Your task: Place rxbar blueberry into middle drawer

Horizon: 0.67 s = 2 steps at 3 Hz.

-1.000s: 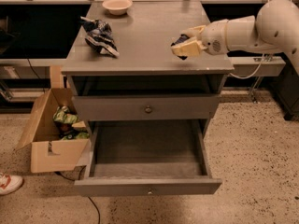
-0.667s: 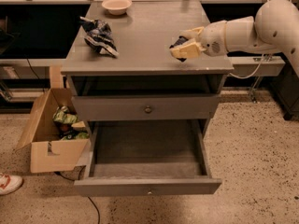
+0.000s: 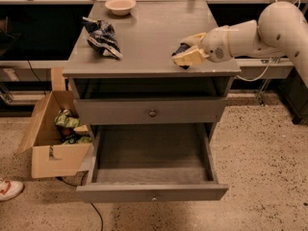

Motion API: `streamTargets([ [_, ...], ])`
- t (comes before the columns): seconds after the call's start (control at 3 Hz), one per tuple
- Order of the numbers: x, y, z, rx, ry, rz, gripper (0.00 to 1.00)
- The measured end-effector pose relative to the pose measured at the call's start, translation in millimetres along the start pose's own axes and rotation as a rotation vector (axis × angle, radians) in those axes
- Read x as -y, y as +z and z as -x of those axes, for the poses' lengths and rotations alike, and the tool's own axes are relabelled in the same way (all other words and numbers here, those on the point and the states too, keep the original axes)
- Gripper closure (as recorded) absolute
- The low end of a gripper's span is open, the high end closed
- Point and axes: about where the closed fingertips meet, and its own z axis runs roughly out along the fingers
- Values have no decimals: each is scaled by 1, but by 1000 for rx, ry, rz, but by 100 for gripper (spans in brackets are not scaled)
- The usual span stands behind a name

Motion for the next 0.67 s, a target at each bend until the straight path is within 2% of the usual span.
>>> streamTargets([
  [0.33, -58, -10, -12, -59, -80, 57, 100],
  [0.67, -104, -14, -50, -118, -77, 77, 100],
])
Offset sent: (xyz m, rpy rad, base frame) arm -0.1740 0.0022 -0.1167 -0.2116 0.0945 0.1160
